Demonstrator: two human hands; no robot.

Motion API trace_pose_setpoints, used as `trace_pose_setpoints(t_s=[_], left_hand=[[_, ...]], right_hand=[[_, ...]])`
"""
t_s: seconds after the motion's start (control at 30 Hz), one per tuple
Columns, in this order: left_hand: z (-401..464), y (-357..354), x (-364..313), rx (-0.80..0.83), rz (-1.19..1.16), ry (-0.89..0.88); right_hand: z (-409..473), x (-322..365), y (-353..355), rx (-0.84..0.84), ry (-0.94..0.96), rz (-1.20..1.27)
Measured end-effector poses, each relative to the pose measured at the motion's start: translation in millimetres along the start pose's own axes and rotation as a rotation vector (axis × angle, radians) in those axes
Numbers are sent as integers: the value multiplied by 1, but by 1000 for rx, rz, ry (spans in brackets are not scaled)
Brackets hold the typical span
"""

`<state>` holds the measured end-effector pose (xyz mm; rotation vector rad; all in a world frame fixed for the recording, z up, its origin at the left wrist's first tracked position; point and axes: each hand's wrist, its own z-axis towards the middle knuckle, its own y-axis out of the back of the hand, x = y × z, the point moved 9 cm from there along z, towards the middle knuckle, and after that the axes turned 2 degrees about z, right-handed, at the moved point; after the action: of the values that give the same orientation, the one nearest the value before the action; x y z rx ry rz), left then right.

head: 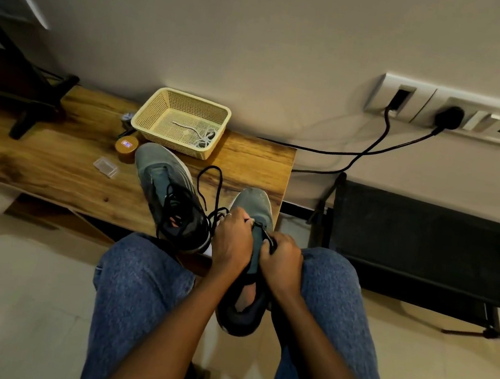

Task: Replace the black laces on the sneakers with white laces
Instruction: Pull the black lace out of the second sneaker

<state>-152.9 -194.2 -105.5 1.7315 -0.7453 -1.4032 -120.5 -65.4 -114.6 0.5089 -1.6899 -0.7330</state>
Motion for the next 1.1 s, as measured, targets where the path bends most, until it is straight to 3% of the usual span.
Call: trace_pose_setpoints(t_s=[0.1,0.17,0.43,0.63,0.7,0.87,1.1], left_hand=[[2,10,25,-121,-325,226],[7,12,36,-119,-453,266],[1,24,40,15,-582,142],[-49,54,40,-293,-548,38],[-67,50,38,-312,-483,28],[-76,8,38,-18,-427,104],[-56,-15,28,156,-279,60]], right_hand=[[0,-3,0,-6,-22,-1],[0,-2,-1,0,-24,-3],[-3,10,-3,31,29,-42],[17,47,-15,102,241,-267],[22,56,-24,155,303,-379],[27,57,-28,144,328,-458],[34,57,-35,194,360,-551]])
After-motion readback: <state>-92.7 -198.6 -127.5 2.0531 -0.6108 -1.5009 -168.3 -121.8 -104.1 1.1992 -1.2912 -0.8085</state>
